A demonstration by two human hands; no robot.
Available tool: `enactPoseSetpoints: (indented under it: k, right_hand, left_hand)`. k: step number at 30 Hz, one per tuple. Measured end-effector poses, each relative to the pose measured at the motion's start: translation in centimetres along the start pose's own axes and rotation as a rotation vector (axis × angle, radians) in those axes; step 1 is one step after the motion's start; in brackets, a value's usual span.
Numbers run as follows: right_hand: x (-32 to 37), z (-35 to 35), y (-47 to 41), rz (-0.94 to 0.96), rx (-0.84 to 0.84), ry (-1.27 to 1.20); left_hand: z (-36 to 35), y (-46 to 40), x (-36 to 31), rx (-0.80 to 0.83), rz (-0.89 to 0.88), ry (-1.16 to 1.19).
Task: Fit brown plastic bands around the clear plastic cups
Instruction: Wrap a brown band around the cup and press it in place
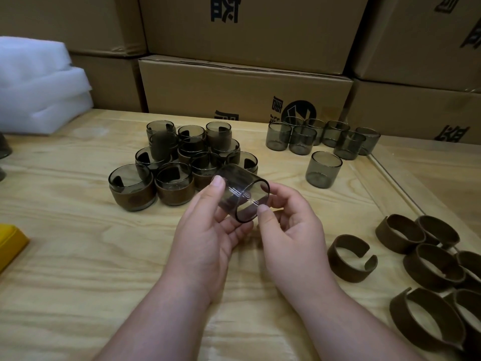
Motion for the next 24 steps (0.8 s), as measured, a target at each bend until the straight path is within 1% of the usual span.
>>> enactPoseSetpoints:
  k: [6,11,13,16,18,20,24]
  right_hand:
    - [-0.2,0.3,-0.1,-0.044,-0.095,0.058]
    - [0.1,0.7,-0.1,-0.050,-0.107,0.023]
    - [0.6,0.6,-0.2,-0.054,-0.093,-0.056]
    - [1.4,0.3,-0.1,-0.064,-0.049,-0.239]
    - [1.6,0.2,0.0,-0.062,-0.017,-0.304]
    - [1.3,0.2,-0.1,-0.073,0.003,-0.277]
    - [0.6,0.1,0.2,-0.108,0.065,-0.128]
  left_hand:
    - [0.2,0.0,0.1,0.023,-0.008,-0.014]
    - [-0.1,0.2,0.2,0.035,-0.005,-0.045]
    - [-0.3,0.2,0.2,0.048,-0.008,-0.064]
    - [-0.4,0.2,0.4,0.062,-0.008,-0.090]
    - [-0.5,0.1,0.5,0.065,-0.001,-0.091]
    - [-0.4,0.1,0.6,0.062,0.007,-0.082]
    - [-0.3,0.1,0.4,0.009,0.033,-0.053]
Point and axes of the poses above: each hand's wrist, its own y-axis away from the middle knuckle, its own z-axis out of the back of the hand, x = y × z, the point moved 2 cm from there along -y, towards the middle knuckle, and after that the axes turned 5 degrees about x, right-handed, at the moved point
